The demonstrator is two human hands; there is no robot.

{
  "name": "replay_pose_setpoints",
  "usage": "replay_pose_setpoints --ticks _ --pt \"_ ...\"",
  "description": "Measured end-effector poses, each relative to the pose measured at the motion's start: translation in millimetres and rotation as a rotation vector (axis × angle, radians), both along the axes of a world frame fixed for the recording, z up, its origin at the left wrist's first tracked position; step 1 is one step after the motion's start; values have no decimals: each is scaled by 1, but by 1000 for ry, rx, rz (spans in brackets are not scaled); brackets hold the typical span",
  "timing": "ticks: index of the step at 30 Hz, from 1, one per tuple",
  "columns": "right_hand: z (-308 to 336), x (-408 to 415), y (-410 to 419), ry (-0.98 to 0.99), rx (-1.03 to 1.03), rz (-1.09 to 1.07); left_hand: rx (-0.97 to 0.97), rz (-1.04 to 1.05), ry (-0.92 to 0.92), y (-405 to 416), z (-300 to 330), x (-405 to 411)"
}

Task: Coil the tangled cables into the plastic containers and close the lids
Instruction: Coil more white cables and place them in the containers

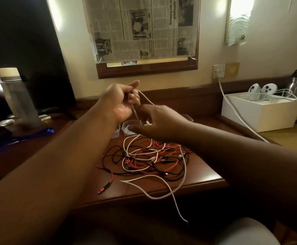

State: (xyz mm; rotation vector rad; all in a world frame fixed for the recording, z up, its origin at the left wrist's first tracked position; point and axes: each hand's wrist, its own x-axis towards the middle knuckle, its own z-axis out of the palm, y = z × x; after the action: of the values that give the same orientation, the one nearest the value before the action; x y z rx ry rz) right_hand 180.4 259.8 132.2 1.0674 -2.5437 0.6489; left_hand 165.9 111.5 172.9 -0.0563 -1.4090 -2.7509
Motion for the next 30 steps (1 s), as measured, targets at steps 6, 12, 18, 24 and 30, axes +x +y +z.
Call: replay_pose_setpoints --ticks 6,12,18,24,30 --pt "1 2 -9 -459 -359 146 117 63 -52 5 0 -1" --pt "15 2 -4 -955 -881 393 -513 108 49 -8 -20 -11" --pt "26 -2 -1 -1244 -1026 525 -732 178 125 -7 -44 -11" --pt "47 -5 8 -927 -1024 452 -728 13 -33 24 -58 0" --pt "56 -27 27 187 -284 66 -562 -94 66 34 -37 21"
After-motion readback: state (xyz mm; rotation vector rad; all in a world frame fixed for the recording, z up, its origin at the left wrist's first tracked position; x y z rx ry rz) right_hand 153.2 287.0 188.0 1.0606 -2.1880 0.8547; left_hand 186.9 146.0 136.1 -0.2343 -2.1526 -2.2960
